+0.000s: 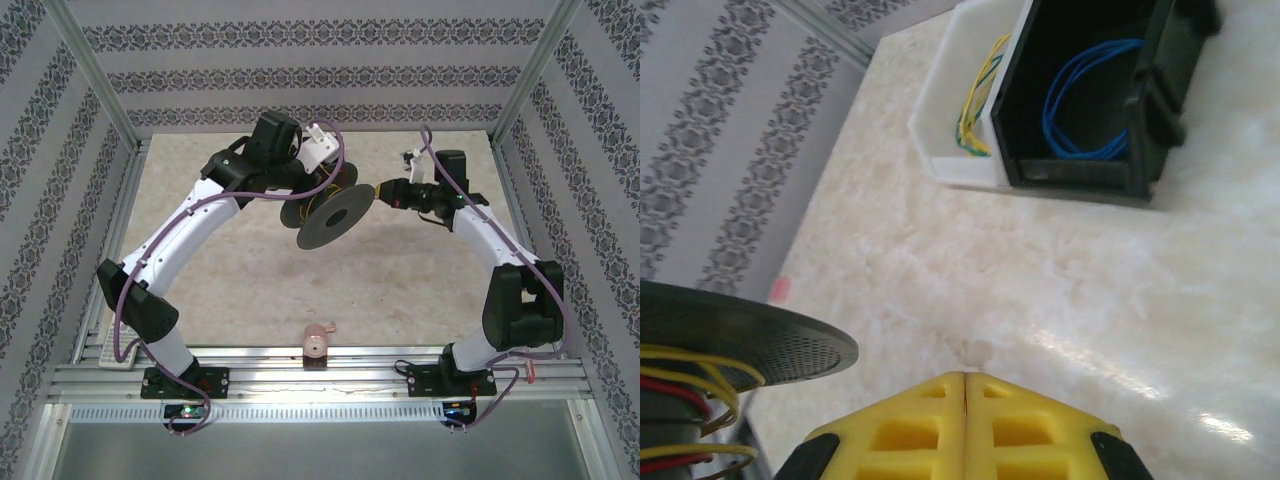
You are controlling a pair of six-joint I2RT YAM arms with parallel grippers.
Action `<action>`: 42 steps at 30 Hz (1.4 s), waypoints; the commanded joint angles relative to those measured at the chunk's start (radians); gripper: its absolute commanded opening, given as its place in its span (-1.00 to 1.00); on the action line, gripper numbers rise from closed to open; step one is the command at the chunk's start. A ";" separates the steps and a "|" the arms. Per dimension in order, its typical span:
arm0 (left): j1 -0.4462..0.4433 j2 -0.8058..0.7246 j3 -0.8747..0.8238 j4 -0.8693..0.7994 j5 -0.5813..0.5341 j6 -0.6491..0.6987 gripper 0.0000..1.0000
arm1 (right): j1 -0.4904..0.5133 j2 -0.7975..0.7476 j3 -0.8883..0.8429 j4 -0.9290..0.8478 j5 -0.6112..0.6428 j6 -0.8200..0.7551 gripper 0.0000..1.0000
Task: Wrap the cables
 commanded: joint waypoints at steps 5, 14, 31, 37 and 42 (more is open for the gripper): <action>0.038 -0.108 -0.017 0.188 0.198 -0.118 -1.00 | -0.006 0.011 -0.162 0.438 -0.036 0.223 -1.00; 0.096 -0.167 -0.140 0.495 0.203 -0.315 -1.00 | 0.042 0.030 -0.297 0.762 0.004 0.426 -1.00; 0.106 -0.249 -0.404 0.977 -0.146 -0.586 -1.00 | 0.241 -0.031 -0.487 1.104 0.328 0.576 -1.00; 0.106 -0.282 -0.464 1.019 -0.299 -0.618 -1.00 | 0.306 -0.028 -0.523 1.194 0.389 0.579 -1.00; 0.106 -0.301 -0.494 1.030 -0.409 -0.652 -1.00 | 0.367 -0.024 -0.534 1.258 0.429 0.559 -1.00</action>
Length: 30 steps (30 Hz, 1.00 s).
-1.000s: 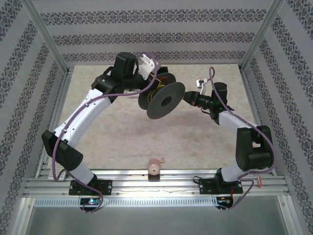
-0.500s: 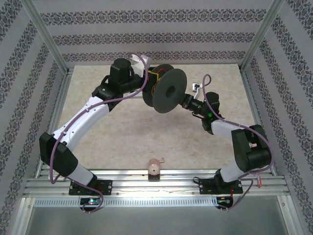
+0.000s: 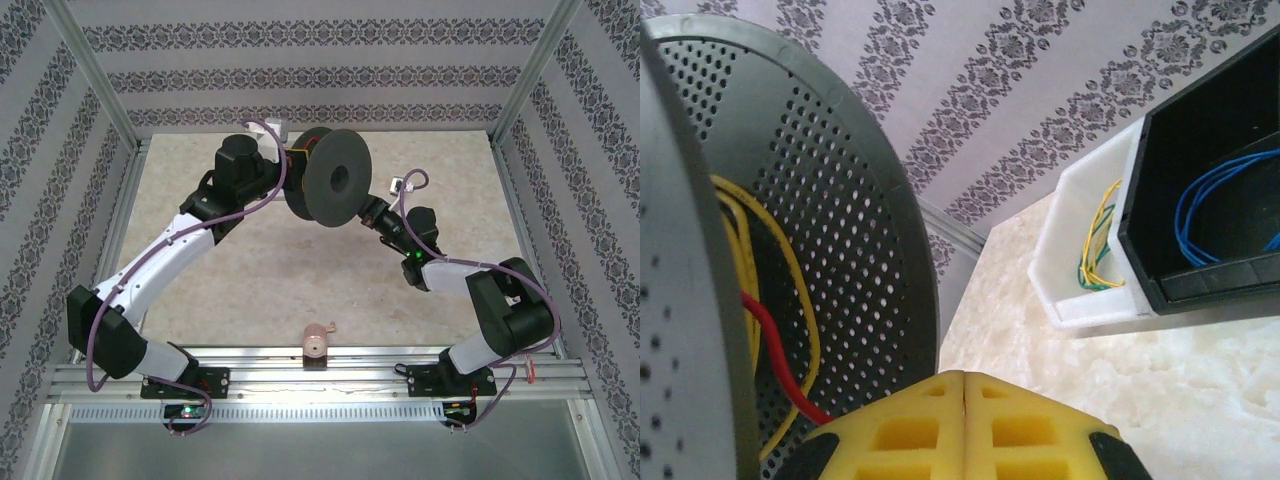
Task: Wrap the cables
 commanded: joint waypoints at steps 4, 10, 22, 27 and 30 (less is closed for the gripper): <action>0.015 -0.054 0.015 0.307 -0.324 -0.060 -1.00 | 0.110 -0.018 -0.025 0.090 -0.026 -0.085 -1.00; 0.018 -0.067 0.000 0.298 -0.392 -0.109 -1.00 | 0.162 -0.035 -0.011 0.089 -0.012 -0.135 -1.00; 0.020 -0.068 -0.021 0.271 -0.485 -0.213 -1.00 | 0.256 -0.138 0.041 -0.069 0.030 -0.298 -1.00; 0.021 -0.056 -0.013 0.246 -0.493 -0.237 -1.00 | 0.292 -0.163 0.065 -0.125 0.053 -0.361 -1.00; 0.021 -0.048 -0.011 0.233 -0.497 -0.244 -1.00 | 0.311 -0.172 0.089 -0.158 0.057 -0.397 -1.00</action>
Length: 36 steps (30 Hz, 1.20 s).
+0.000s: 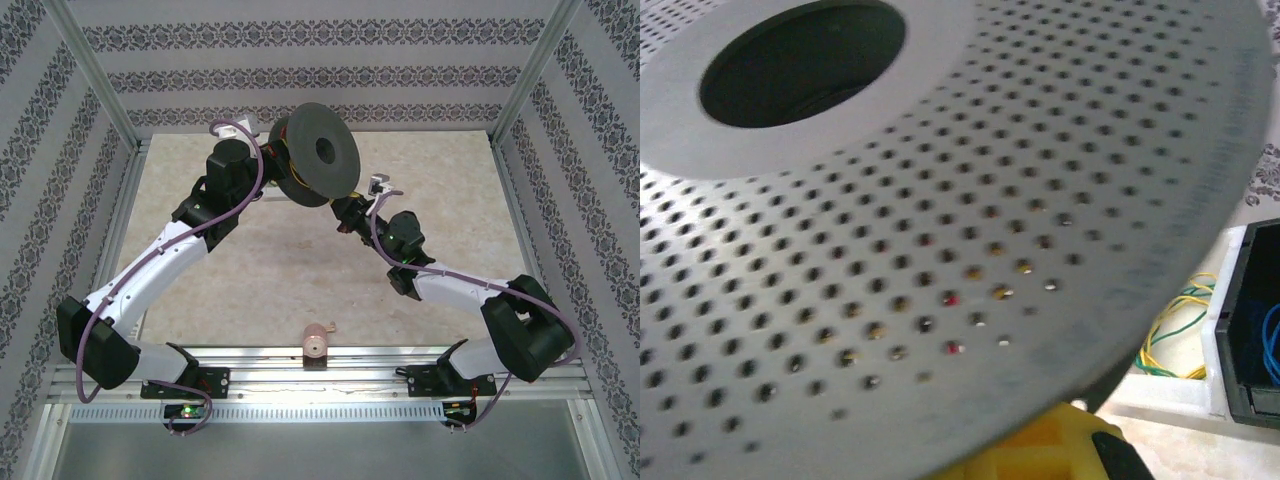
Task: Wrap the cables
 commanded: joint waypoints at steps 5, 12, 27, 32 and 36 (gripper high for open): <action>0.027 0.021 0.020 0.206 -0.238 0.079 -1.00 | 0.101 -0.040 0.057 -0.100 -0.159 -0.097 -1.00; 0.026 0.047 0.023 0.193 -0.236 0.090 -1.00 | 0.144 -0.056 0.100 -0.163 -0.136 -0.162 -1.00; 0.005 0.113 0.014 0.188 -0.208 0.079 -1.00 | 0.187 -0.091 0.171 -0.233 -0.165 -0.248 -1.00; 0.012 0.116 0.021 0.209 -0.181 0.059 -1.00 | 0.186 -0.081 0.170 -0.185 -0.261 -0.225 -1.00; 0.019 0.110 0.001 0.232 -0.187 0.048 -1.00 | 0.186 -0.082 0.183 -0.129 -0.322 -0.153 -1.00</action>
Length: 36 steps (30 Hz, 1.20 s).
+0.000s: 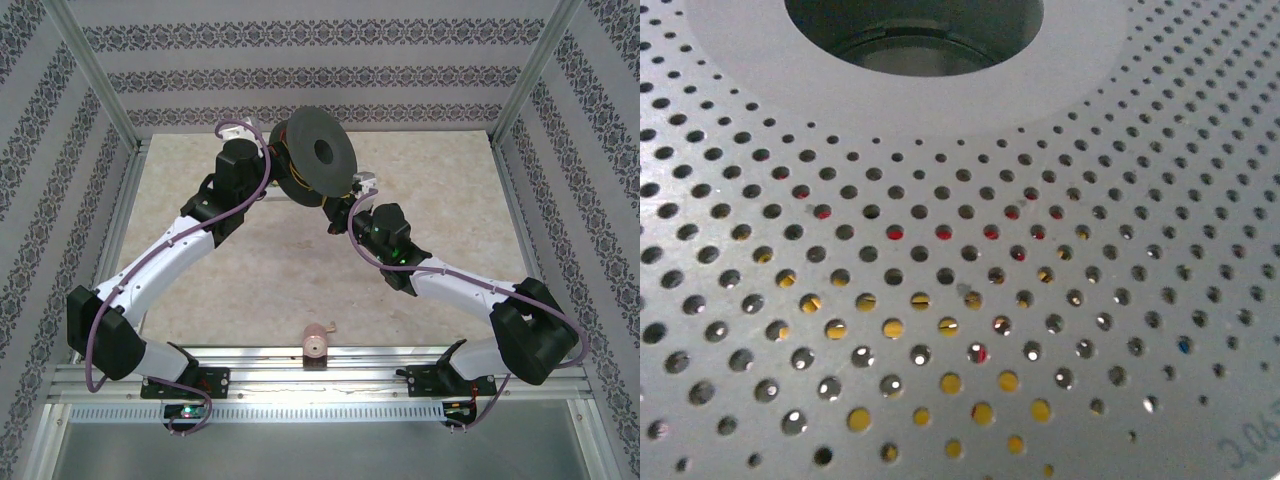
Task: Wrap the cables
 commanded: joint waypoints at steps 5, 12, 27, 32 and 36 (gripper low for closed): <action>0.017 0.051 -0.011 0.245 -0.136 0.055 -1.00 | 0.120 -0.097 0.085 0.184 -0.439 0.056 -1.00; 0.016 0.051 -0.048 0.260 -0.126 0.042 -1.00 | 0.132 -0.161 0.091 0.122 -0.414 0.010 -1.00; 0.027 -0.052 -0.171 0.412 -0.035 0.097 -1.00 | 0.199 -0.200 0.026 -0.019 -0.051 -0.082 -1.00; 0.035 -0.123 -0.204 0.461 -0.028 0.077 -1.00 | 0.190 -0.245 -0.047 0.023 0.029 -0.098 -0.98; 0.037 -0.137 -0.196 0.477 -0.003 0.064 -1.00 | 0.178 -0.250 -0.053 0.027 0.010 -0.110 -0.65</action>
